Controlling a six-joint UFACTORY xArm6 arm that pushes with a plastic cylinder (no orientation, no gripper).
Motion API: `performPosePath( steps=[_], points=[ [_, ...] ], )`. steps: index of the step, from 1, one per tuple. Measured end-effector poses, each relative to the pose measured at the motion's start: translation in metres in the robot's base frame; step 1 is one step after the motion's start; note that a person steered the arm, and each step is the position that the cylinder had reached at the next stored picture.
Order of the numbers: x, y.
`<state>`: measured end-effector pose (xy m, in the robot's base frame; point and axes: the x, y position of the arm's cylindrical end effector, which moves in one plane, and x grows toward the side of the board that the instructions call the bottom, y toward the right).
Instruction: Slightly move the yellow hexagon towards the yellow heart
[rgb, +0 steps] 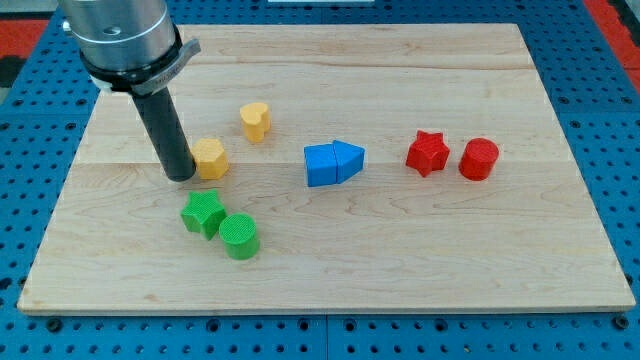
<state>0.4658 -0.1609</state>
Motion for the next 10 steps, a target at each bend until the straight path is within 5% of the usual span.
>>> performPosePath(
  steps=[2, 3, 4, 5, 7, 10],
  points=[
    [-0.073, -0.058],
    [-0.137, -0.032],
    [-0.19, 0.056],
    [-0.19, 0.163],
    [-0.06, 0.195],
    [0.006, 0.237]
  ],
)
